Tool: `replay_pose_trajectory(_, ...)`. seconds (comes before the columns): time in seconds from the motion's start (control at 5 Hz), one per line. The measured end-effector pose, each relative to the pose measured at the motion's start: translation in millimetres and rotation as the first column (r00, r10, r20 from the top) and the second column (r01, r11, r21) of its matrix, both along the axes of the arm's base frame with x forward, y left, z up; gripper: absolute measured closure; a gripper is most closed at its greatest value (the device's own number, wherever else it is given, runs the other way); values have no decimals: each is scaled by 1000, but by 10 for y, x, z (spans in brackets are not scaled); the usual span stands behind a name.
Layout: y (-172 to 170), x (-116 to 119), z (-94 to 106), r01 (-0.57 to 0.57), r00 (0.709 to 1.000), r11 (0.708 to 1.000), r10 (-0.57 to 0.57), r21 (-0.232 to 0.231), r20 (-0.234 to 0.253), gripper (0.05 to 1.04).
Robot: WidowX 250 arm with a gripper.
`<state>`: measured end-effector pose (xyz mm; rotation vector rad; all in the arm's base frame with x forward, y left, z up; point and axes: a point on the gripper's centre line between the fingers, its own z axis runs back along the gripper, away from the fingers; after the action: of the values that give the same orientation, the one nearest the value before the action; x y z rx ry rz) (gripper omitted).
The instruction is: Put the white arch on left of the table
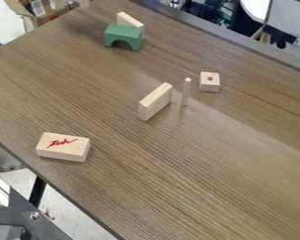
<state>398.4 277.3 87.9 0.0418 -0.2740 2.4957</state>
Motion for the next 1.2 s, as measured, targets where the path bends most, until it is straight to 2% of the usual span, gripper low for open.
replay_pose_trajectory(0.2,-14,-29,-176,-5,999,994,0,-106,-42,602)
replay_pose_trajectory(0.4,6,-118,-268,-22,997,978,7,-209,-75,602)
replay_pose_trajectory(0.6,-59,-201,-301,-8,996,971,-13,-238,-86,602)
replay_pose_trajectory(0.8,-115,-264,-310,10,995,970,-33,-245,-90,528)
replay_pose_trajectory(1.0,-163,-271,-307,26,995,969,-48,-246,-83,221)
replay_pose_trajectory(1.2,-216,-253,-240,49,997,964,-63,-260,-45,75)
